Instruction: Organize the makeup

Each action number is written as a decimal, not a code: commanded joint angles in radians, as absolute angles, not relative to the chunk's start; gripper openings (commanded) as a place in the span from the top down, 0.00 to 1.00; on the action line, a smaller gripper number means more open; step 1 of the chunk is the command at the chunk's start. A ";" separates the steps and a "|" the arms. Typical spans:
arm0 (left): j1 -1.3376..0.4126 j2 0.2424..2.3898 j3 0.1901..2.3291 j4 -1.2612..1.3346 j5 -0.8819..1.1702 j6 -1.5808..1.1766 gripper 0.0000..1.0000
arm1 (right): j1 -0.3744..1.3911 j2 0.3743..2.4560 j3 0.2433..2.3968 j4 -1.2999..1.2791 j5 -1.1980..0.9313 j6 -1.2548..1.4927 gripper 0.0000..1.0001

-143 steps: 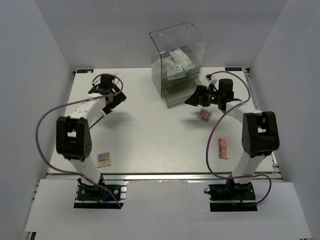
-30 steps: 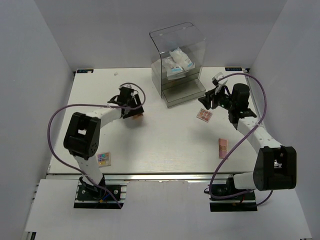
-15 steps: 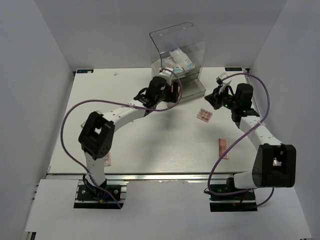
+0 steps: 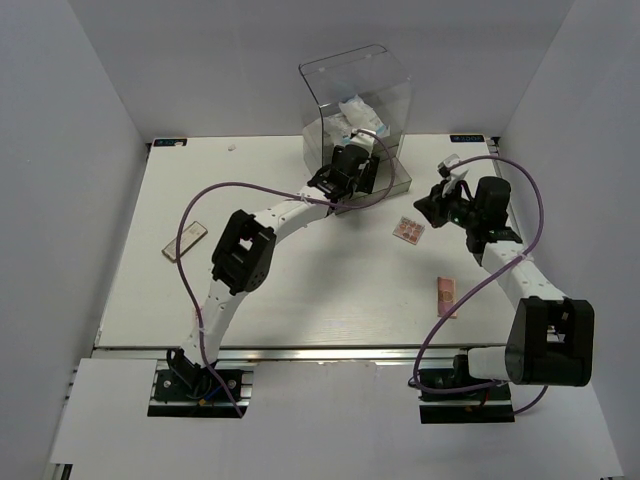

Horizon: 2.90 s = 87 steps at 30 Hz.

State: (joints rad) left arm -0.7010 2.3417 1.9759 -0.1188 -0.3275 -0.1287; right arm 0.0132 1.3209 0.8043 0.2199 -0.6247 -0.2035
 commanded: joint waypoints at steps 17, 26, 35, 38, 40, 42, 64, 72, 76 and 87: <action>-0.709 2.300 1.994 -0.135 -0.433 -0.232 0.22 | -0.017 1.381 0.891 0.031 -0.654 -0.448 0.11; -0.709 2.272 1.987 -0.141 -0.422 -0.258 0.03 | -0.014 1.491 0.960 -0.075 -0.578 -0.518 0.11; -0.707 2.223 1.977 -0.176 -0.396 -0.301 0.02 | 0.037 1.698 1.099 -0.184 -0.499 -0.708 0.10; -0.706 2.120 1.884 -0.187 -0.379 -0.345 0.02 | 0.060 1.790 1.173 -0.286 -0.485 -0.764 0.11; -0.695 2.056 1.821 -0.207 -0.376 -0.388 0.02 | 0.070 1.827 1.236 -0.325 -0.476 -0.779 0.11; -0.667 1.959 1.728 -0.261 -0.359 -0.428 0.02 | 0.075 1.861 1.265 -0.336 -0.466 -0.787 0.11; -0.295 1.197 1.028 -0.664 -0.426 -0.802 0.02 | 0.121 1.962 1.273 -0.477 -0.325 -0.815 0.24; -0.167 1.086 0.873 -0.784 -0.345 -0.989 0.02 | 0.121 1.916 1.305 -0.526 -0.406 -0.856 0.95; -0.108 1.052 0.833 -0.848 -0.333 -1.014 0.02 | 0.123 1.786 1.354 -0.479 -0.555 -0.746 1.00; -0.080 0.973 0.733 -0.899 -0.276 -1.040 0.02 | 0.209 1.858 1.460 0.072 -0.349 -0.149 0.92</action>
